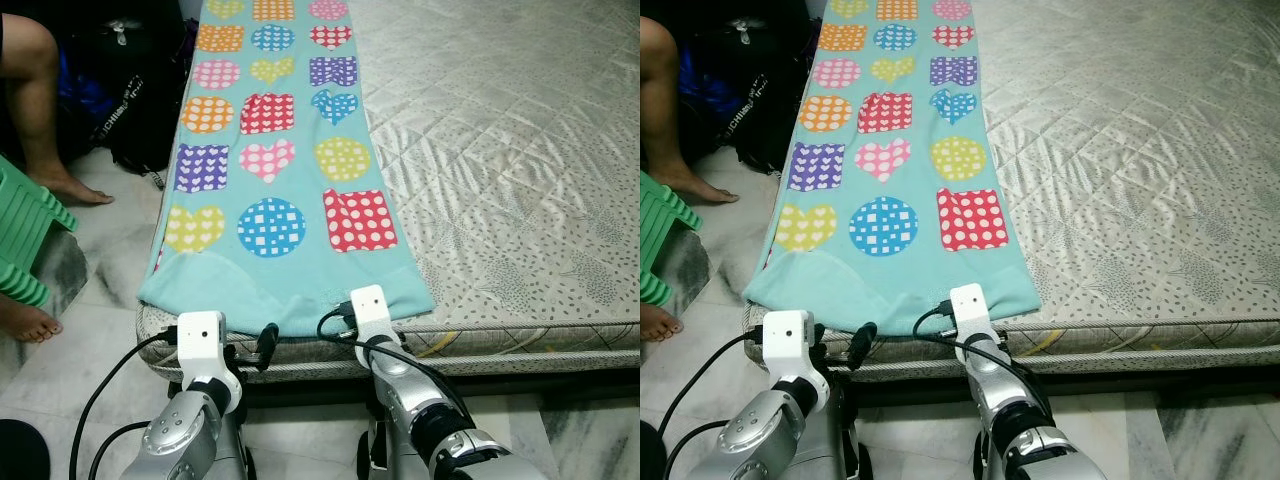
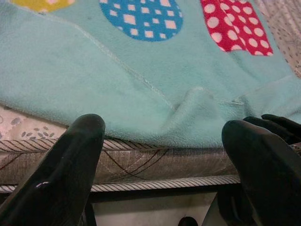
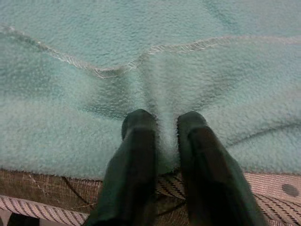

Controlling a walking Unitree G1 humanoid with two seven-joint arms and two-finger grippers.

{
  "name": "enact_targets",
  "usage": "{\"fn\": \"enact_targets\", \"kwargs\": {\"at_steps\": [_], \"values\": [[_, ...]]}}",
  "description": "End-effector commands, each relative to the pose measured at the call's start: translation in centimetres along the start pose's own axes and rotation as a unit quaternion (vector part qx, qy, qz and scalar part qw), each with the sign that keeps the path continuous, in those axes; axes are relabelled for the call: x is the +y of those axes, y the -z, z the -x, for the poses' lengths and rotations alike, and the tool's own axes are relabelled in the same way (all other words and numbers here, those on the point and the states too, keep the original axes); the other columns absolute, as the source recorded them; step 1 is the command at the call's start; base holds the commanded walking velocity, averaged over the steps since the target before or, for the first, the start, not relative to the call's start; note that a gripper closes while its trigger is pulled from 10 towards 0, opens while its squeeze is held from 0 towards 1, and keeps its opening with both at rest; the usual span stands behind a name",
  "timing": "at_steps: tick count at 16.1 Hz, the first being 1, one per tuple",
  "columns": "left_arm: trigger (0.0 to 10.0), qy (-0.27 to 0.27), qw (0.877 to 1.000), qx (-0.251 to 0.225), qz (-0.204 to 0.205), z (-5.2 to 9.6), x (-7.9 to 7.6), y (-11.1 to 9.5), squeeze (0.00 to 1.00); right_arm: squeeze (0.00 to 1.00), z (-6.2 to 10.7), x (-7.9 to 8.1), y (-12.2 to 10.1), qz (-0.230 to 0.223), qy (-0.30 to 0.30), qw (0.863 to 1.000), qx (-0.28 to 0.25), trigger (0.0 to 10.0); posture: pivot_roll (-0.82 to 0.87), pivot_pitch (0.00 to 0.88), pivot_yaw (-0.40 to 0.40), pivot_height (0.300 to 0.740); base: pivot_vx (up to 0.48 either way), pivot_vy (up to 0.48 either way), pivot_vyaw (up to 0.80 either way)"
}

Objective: Clean up the room

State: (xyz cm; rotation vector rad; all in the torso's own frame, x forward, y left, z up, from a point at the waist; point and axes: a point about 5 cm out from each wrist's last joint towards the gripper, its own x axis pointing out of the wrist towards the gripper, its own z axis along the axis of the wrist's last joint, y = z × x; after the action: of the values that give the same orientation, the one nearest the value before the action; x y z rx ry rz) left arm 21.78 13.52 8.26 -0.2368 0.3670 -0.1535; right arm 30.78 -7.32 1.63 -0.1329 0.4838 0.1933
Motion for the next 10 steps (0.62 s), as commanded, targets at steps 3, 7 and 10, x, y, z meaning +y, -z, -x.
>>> {"fn": "enact_targets", "kwargs": {"at_steps": [3,7,10], "values": [[10.0,-0.012,1.000,0.006,-0.006,-0.1,0.4,0.2,0.00,0.00,0.1,-1.7,0.5,-0.032,0.026,0.999,0.012,0.0,0.02,0.179,-0.014,0.587,0.000,0.000,0.00],[10.0,-0.012,1.000,0.001,-0.005,-0.1,0.6,0.1,0.00,0.00,1.0,-4.5,0.3,-0.059,0.041,0.997,-0.007,0.0,0.02,0.165,-0.013,0.587,0.000,0.000,0.00],[10.0,-0.007,1.000,0.004,-0.005,0.0,0.4,0.3,0.00,0.00,2.1,-5.0,0.5,-0.058,0.038,0.998,-0.013,0.0,0.01,0.157,-0.010,0.587,0.000,0.000,0.00]]}}
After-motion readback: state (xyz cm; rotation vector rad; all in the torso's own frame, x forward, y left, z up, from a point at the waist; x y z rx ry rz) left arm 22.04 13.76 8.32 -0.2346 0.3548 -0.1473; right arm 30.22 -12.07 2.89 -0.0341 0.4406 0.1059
